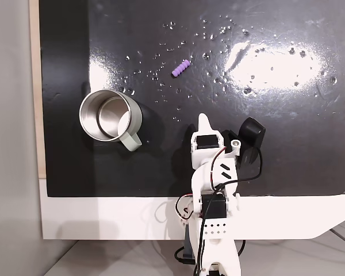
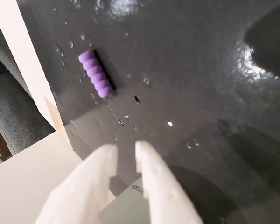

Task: Grasp a pengrip and put it in the cup.

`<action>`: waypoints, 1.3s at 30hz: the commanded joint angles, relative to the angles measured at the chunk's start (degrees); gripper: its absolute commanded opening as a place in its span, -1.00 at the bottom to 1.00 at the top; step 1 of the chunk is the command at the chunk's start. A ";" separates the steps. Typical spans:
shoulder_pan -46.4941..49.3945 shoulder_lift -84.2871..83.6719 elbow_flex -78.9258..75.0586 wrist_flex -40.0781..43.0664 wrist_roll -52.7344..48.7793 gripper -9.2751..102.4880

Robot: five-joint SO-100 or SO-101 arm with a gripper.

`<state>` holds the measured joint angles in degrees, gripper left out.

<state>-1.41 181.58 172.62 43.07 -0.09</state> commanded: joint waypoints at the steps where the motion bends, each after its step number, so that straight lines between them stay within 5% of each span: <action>1: -0.70 0.53 -0.44 -0.70 0.26 -0.83; 9: -2.81 -3.43 -7.82 -0.09 -2.37 -0.78; 26: -5.89 -76.29 -72.42 13.27 -7.38 -0.50; 39: -6.24 -100.99 -90.00 18.46 -11.16 -0.43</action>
<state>-7.29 82.27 88.15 61.00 -10.72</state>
